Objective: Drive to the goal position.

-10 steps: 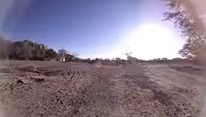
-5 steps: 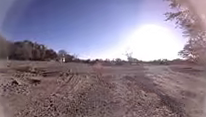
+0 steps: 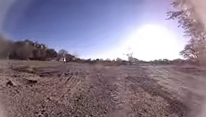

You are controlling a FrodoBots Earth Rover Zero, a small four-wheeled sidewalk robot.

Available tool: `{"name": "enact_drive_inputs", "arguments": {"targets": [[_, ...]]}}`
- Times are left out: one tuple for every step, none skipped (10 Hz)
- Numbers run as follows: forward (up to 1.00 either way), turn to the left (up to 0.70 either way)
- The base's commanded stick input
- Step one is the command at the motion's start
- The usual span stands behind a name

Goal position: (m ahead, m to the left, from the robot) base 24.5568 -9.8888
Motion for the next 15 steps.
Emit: {"name": "enact_drive_inputs", "arguments": {"targets": [[0.5,0.0],[0.5,0.0],[0.5,-0.06],[0.5,-0.17],[0.5,-0.27],[0.5,-0.11],[0.5,0.0],[0.5,0.0],[0.5,0.0],[0.5,0.0],[0.5,0.0],[0.5,0.0],[0.5,0.0],[0.5,0.0],[0.5,0.0]]}}
